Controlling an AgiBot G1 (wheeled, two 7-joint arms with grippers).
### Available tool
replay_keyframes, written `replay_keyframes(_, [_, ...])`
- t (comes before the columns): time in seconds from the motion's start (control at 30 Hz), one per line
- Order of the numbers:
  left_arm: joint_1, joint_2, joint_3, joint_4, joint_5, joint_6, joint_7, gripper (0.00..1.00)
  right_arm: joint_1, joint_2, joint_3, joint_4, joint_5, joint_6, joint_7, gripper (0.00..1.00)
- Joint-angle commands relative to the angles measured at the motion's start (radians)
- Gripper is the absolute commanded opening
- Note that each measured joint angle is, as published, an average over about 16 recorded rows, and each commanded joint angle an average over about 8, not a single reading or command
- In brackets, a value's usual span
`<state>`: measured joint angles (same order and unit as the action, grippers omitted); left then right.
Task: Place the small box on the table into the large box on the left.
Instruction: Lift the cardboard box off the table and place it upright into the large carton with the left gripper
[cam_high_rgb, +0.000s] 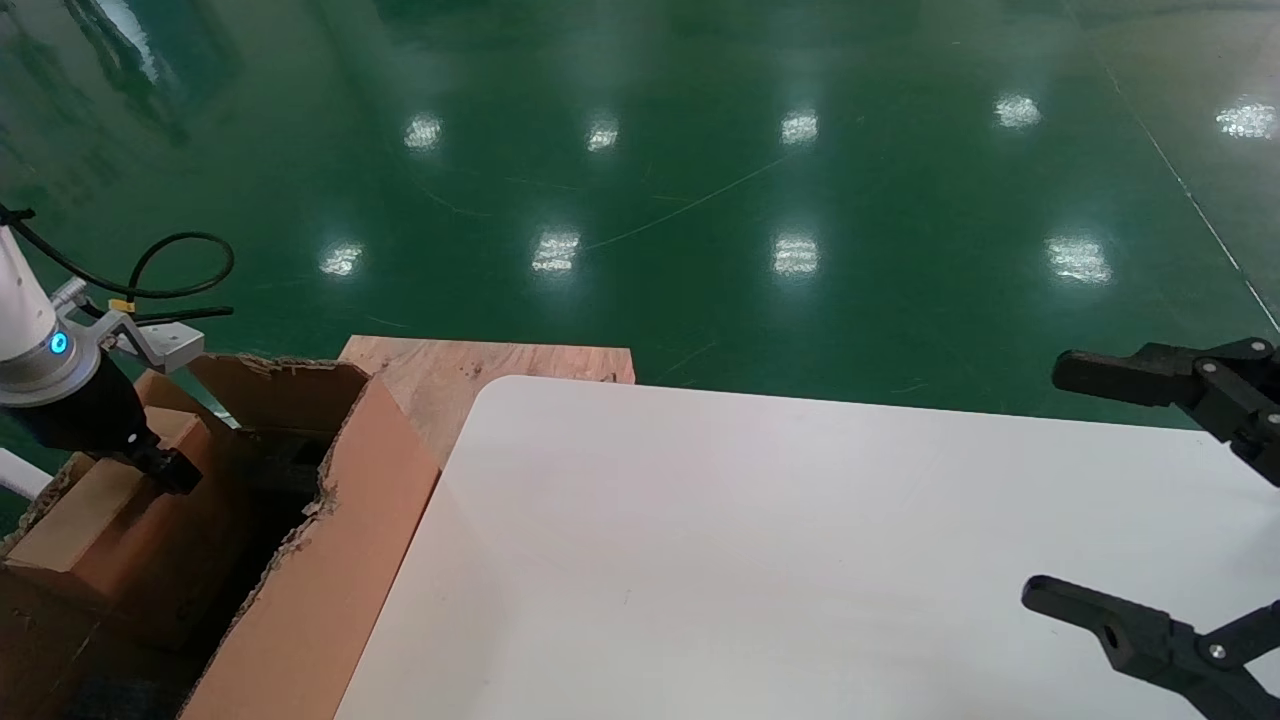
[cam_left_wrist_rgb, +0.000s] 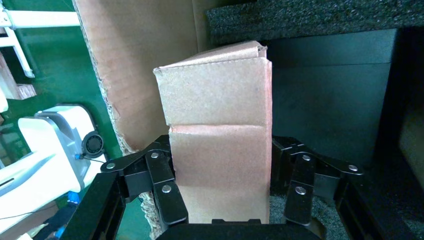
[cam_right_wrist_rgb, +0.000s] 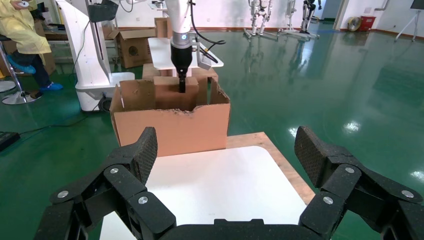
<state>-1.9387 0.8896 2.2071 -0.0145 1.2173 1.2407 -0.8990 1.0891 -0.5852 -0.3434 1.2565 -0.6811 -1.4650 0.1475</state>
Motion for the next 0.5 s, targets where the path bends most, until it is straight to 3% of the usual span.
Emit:
replay_keyframes(0.03, [0.004,-0.004,-0.002,0.002,-0.003,-0.001,0.001,0.00,0.000,0.000,0.000,0.000,0.000,0.000,0.000,1.00])
replay_keyframes(0.5, [0.079,-0.027,0.028,0.068,0.041,-0.027,-0.153,0.00,0.000,0.000,0.000,0.000,0.000,0.000,0.000,1.00])
